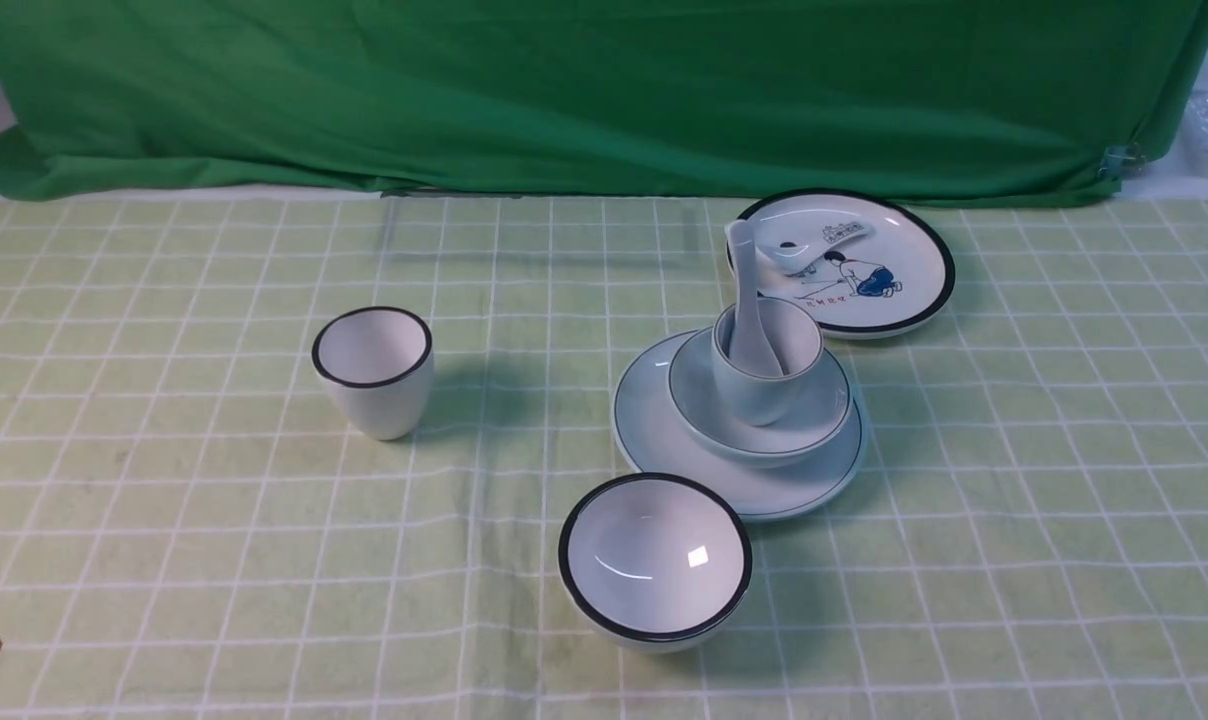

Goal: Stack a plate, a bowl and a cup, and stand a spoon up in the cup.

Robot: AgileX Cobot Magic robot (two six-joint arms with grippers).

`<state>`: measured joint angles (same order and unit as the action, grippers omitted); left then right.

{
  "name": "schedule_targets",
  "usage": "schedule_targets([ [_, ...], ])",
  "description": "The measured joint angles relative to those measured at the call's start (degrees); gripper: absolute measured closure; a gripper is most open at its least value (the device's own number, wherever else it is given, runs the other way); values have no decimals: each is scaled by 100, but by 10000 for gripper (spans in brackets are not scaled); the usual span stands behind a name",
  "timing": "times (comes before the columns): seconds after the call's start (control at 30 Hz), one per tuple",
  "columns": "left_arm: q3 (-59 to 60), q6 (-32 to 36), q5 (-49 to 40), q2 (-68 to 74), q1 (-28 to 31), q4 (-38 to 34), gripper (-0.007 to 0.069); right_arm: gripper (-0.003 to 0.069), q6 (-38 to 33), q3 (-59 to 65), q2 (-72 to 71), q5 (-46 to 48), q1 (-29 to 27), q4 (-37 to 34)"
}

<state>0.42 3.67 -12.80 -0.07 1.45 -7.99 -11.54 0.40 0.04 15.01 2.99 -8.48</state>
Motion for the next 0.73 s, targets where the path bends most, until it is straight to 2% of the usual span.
schedule_targets([
  [0.4,0,38,-4,0,18,6,616,517,0,0,0,0,0,0],
  [0.73,0,38,-4,0,18,6,616,505,0,0,0,0,0,0],
])
